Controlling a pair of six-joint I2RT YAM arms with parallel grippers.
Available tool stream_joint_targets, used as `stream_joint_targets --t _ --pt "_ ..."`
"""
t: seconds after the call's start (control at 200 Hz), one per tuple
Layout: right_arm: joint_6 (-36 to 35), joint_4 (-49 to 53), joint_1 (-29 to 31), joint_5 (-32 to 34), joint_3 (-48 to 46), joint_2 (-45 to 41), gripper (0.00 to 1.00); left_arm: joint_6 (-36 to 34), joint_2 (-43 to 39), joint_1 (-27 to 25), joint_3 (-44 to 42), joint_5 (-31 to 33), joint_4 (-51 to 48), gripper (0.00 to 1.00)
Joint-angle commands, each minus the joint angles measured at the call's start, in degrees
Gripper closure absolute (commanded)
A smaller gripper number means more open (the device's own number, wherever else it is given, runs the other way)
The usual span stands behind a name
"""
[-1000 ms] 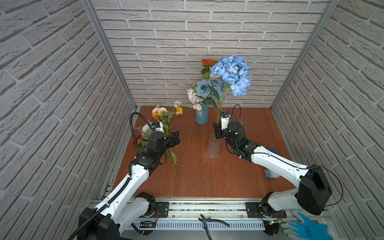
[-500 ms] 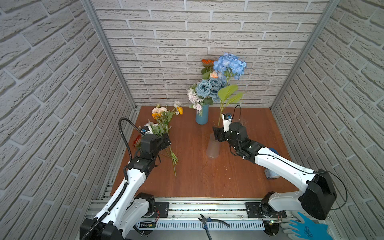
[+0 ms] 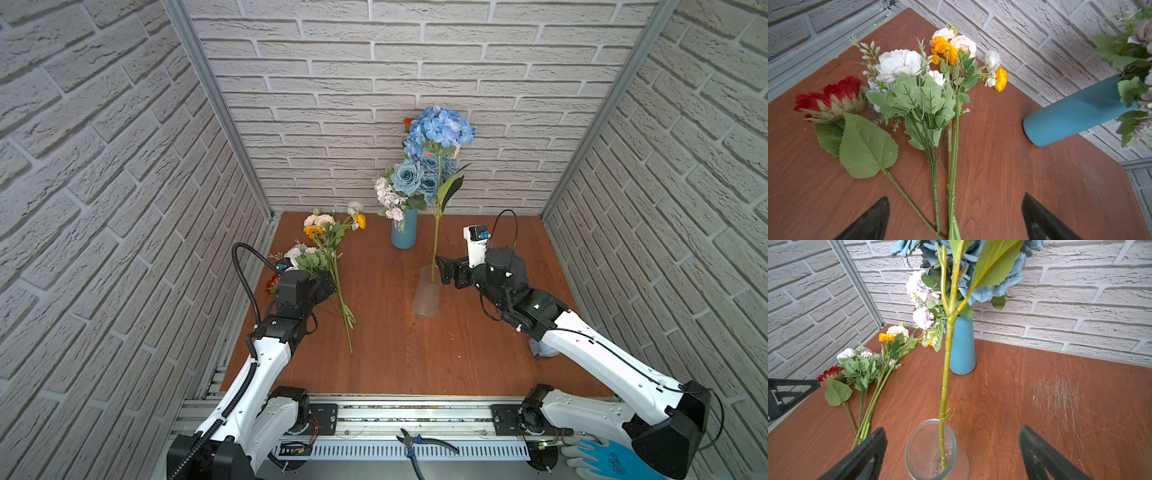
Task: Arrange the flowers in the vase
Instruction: 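Lower the hydrangea stem into the glass vase and open the right gripper, then lower the left gripper onto the loose flower stems and grasp one, lifting it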
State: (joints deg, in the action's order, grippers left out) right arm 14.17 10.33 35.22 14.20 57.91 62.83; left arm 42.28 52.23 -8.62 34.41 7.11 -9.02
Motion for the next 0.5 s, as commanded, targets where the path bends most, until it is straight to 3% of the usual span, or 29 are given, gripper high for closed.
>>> stream_joint_targets --t 0.0,0.335,0.495 --pt "-0.2 -1.5 -0.1 -1.6 -0.3 -2.5 0.00 0.0 -0.2 0.5 -0.8 -0.3 1.8 0.02" --pt "-0.3 -3.1 -0.2 -3.1 -1.0 -5.3 0.00 -1.3 0.8 2.4 -0.8 -0.4 1.1 0.06" --pt "-2.2 -3.4 -0.2 -4.5 -0.9 -4.6 0.00 -0.4 3.4 5.2 -0.7 -3.9 3.4 0.11"
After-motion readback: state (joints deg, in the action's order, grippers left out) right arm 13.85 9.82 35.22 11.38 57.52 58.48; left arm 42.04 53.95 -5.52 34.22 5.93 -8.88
